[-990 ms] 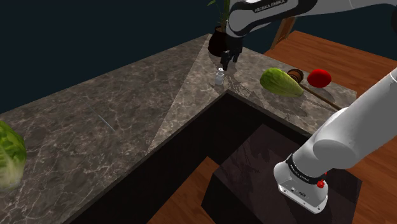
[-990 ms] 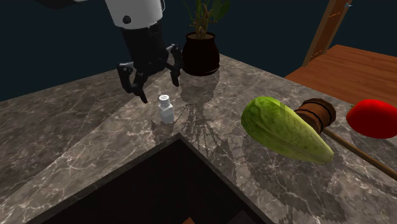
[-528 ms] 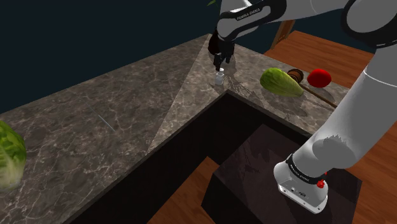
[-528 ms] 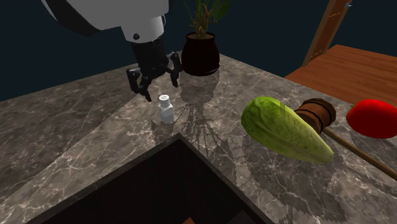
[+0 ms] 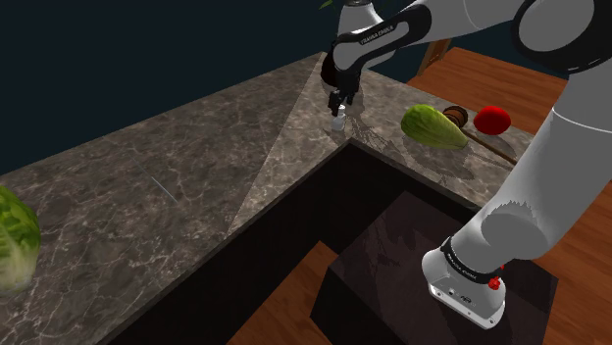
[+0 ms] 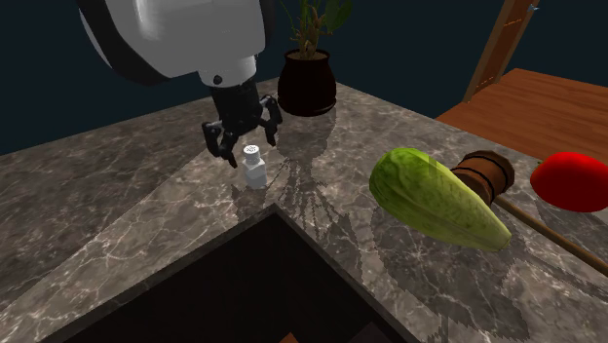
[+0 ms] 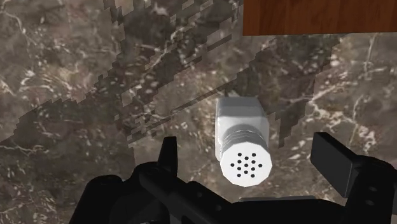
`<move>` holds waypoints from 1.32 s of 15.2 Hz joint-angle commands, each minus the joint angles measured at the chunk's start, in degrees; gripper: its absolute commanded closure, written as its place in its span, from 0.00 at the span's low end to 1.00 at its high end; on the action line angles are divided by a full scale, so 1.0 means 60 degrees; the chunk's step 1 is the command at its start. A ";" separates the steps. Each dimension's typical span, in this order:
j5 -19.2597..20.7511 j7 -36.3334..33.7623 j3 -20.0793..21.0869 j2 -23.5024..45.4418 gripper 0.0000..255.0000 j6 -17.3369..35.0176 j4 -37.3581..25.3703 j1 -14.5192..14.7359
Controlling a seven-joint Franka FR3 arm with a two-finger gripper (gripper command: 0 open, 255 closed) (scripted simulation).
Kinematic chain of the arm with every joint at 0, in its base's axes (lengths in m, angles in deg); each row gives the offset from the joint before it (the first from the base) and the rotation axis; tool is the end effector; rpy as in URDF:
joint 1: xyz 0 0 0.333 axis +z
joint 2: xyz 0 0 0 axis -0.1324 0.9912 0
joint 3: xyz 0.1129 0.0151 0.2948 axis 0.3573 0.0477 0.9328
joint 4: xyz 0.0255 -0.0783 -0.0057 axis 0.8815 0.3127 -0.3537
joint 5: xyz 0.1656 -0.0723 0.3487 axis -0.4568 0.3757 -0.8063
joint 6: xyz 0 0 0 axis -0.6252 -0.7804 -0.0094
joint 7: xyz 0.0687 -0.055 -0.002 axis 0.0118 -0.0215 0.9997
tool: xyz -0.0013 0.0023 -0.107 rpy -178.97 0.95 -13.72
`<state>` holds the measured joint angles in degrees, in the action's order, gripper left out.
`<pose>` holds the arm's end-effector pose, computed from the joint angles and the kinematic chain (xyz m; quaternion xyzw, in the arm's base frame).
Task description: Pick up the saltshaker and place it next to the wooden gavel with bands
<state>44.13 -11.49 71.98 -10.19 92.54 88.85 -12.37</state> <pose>0.5787 -0.1207 0.3653 0.9970 0.0510 0.0010 0.0584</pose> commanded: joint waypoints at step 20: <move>-0.0004 0.0047 0.0002 -0.0286 1.00 -0.0562 -0.0282 0.0011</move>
<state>44.12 -11.31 72.00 -11.69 89.92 87.67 -12.29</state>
